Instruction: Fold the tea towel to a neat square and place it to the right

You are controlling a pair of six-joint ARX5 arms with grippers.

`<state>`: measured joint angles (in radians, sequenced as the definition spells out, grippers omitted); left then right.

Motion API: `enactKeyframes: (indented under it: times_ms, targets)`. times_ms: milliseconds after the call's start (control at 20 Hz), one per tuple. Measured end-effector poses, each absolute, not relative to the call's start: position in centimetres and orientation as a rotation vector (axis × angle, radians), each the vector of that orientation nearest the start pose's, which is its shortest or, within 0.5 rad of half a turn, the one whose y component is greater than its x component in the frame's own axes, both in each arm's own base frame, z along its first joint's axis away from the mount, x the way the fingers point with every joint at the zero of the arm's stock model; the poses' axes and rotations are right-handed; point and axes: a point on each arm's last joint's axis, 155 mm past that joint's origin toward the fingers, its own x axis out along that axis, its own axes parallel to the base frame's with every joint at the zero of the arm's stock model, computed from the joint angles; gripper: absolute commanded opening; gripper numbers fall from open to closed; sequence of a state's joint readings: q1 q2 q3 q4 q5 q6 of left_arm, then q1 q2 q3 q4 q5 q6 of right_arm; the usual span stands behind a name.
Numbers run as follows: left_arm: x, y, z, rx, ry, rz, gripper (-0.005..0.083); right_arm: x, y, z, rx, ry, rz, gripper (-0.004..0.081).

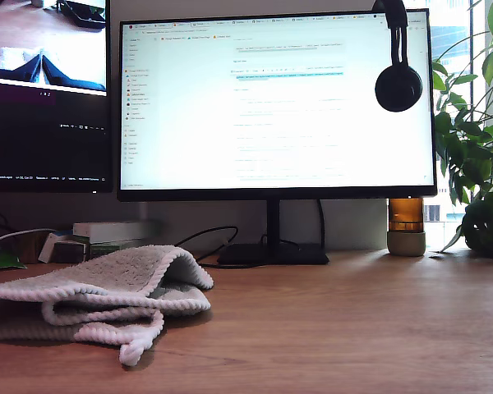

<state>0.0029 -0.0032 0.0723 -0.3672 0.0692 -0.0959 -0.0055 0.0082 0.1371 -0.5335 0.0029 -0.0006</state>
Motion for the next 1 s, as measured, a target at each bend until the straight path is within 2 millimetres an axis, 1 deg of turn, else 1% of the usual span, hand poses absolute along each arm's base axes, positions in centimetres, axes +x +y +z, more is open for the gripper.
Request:
enactKeyframes:
  times_ms: [50, 150, 200, 400, 550, 650, 800, 1000]
  targets:
    - [23.7, -1.2, 11.2, -0.105, 0.282, -0.053, -0.0021, 22.4, -0.2, 10.0, -0.007, 0.391, -0.008, -0.0013]
    - [24.3, -1.2, 13.5, -0.102, 0.183, -0.058, -0.0021, 23.5, -0.3, 13.1, -0.022, 0.259, -0.010, -0.0013]
    - [24.3, -1.2, 13.6, -0.102, 0.181, -0.057, -0.0020, 23.6, -0.3, 13.8, -0.024, 0.236, -0.010, -0.0013]
    - [24.3, -1.2, 13.5, -0.102, 0.186, -0.058, -0.0020, 23.6, -0.3, 13.6, -0.024, 0.243, -0.010, -0.0013]
    - [24.3, -1.9, 13.5, -0.107, 0.186, -0.094, -0.0021, 23.6, -0.2, 13.6, -0.016, 0.242, -0.006, -0.0013]
    - [24.2, -2.8, 13.7, -0.110, 0.182, -0.143, -0.0021, 23.6, 0.6, 13.7, 0.033, 0.239, 0.032, -0.0013]
    - [23.8, -5.2, 14.5, -0.113, 0.156, -0.273, -0.0021, 23.6, 2.3, 14.3, 0.111, 0.219, 0.114, -0.0013]
    - [22.9, -8.4, 14.7, -0.067, 0.148, -0.421, -0.0021, 23.4, 4.6, 15.1, 0.156, 0.201, 0.224, -0.0013]
